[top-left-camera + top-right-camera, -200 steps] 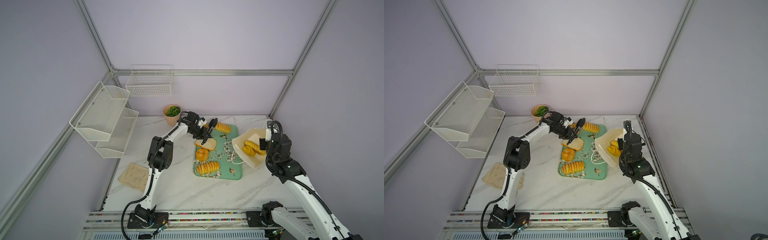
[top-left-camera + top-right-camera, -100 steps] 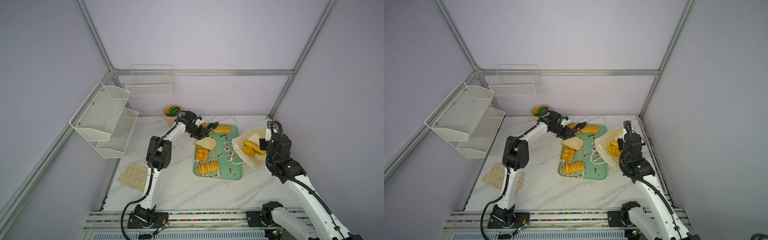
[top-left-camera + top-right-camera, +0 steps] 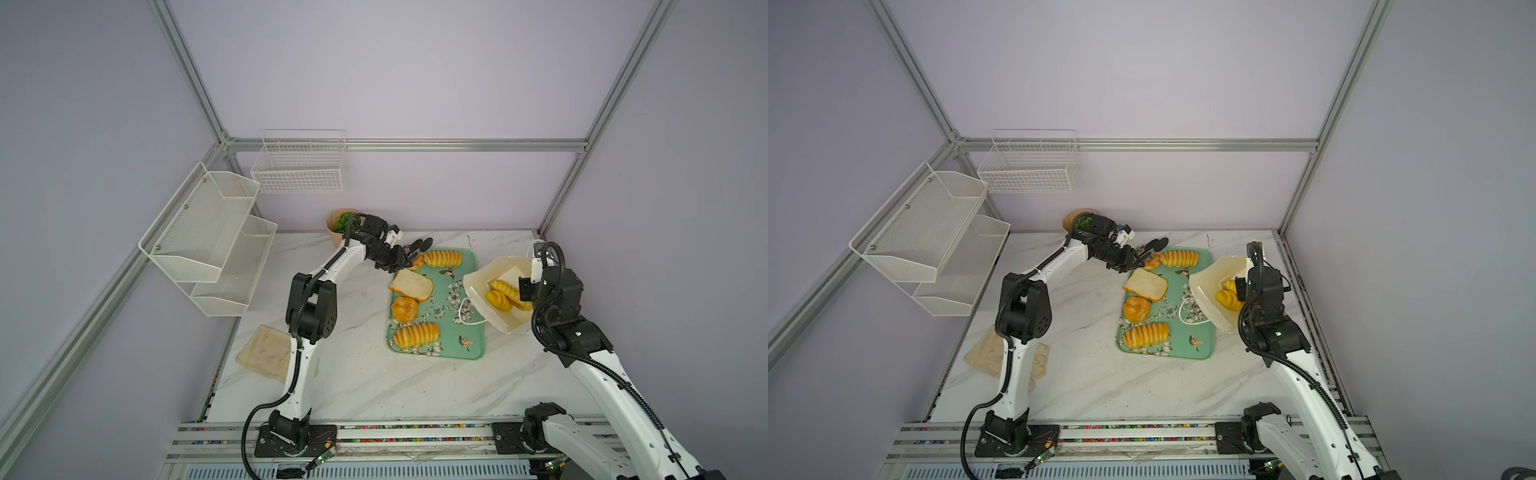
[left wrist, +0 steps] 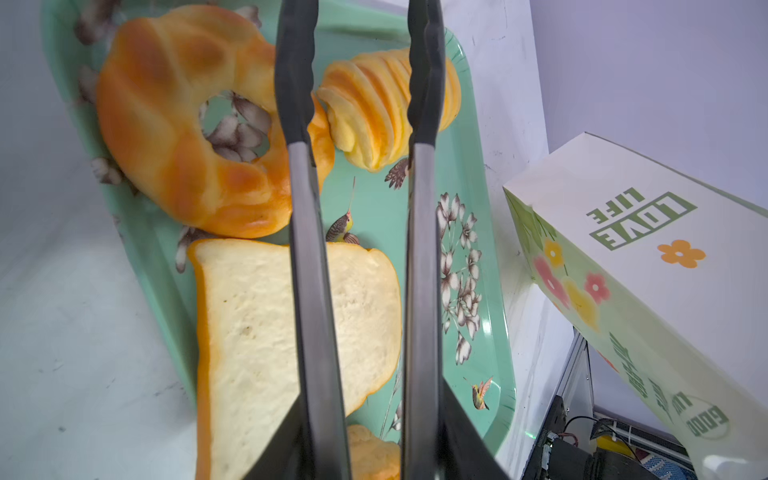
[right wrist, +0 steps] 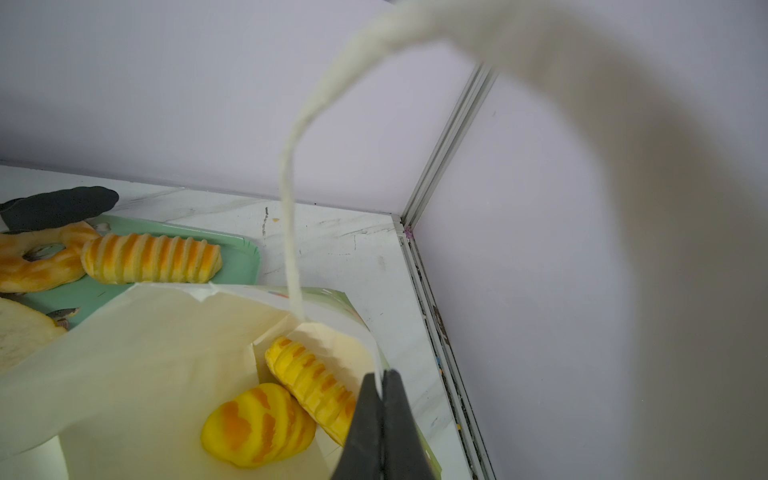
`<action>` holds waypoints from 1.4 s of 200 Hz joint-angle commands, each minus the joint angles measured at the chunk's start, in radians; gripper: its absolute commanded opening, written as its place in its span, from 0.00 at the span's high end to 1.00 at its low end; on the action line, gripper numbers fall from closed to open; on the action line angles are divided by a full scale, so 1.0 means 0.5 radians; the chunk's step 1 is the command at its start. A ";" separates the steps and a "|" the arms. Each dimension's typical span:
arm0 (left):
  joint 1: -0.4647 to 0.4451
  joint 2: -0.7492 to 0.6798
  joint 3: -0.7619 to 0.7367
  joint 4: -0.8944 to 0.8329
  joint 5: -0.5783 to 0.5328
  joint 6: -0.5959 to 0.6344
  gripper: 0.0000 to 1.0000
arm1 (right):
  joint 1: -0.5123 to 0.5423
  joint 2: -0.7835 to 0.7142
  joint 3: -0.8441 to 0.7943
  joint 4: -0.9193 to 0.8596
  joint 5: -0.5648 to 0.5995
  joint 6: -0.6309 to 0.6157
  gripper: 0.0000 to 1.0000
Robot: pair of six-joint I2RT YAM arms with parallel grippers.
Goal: Take the fake bread out of the paper bag
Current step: 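Swing the left tongs back toward the bag held by the right gripper, then reach the open left tongs down into the bag's opening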
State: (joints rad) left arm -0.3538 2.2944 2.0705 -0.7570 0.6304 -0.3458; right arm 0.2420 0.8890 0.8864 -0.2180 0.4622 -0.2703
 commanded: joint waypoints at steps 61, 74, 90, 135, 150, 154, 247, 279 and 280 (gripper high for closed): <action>0.000 -0.674 -0.210 -0.038 -0.053 0.178 0.74 | -0.002 -0.222 -0.084 -0.026 -0.287 -0.291 1.00; -0.012 -0.820 -0.295 -0.079 -0.053 0.217 0.76 | -0.002 -0.243 -0.117 -0.069 -0.441 -0.332 1.00; -0.050 -0.965 -0.347 -0.207 -0.077 0.319 0.78 | -0.003 -0.256 -0.151 -0.126 -0.602 -0.347 1.00; -0.327 -1.328 -0.507 -0.580 -0.364 0.593 0.81 | -0.002 -0.291 -0.192 -0.171 -0.814 -0.287 1.00; -0.505 -1.396 -0.552 -0.711 -0.539 0.669 0.81 | -0.002 -0.314 -0.199 -0.178 -0.823 -0.250 1.00; -0.553 -1.404 -0.561 -0.742 -0.588 0.683 0.81 | -0.002 -0.322 -0.202 -0.178 -0.823 -0.241 1.00; -1.347 -1.157 -0.166 -1.293 -1.350 0.820 0.81 | -0.001 -0.486 -0.278 -0.125 -0.860 -0.055 1.00; -1.436 -1.004 -0.013 -1.339 -1.445 0.835 0.80 | -0.003 -0.496 -0.270 -0.125 -0.811 -0.024 1.00; -1.436 -0.999 -0.008 -1.338 -1.443 0.835 0.80 | -0.003 -0.494 -0.269 -0.124 -0.813 -0.023 1.00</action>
State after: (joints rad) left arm -1.0496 1.7798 1.9194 -1.3952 -0.0200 0.0242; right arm 0.2420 0.6533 0.7494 -0.2962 0.0490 -0.3157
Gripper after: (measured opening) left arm 0.252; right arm 0.045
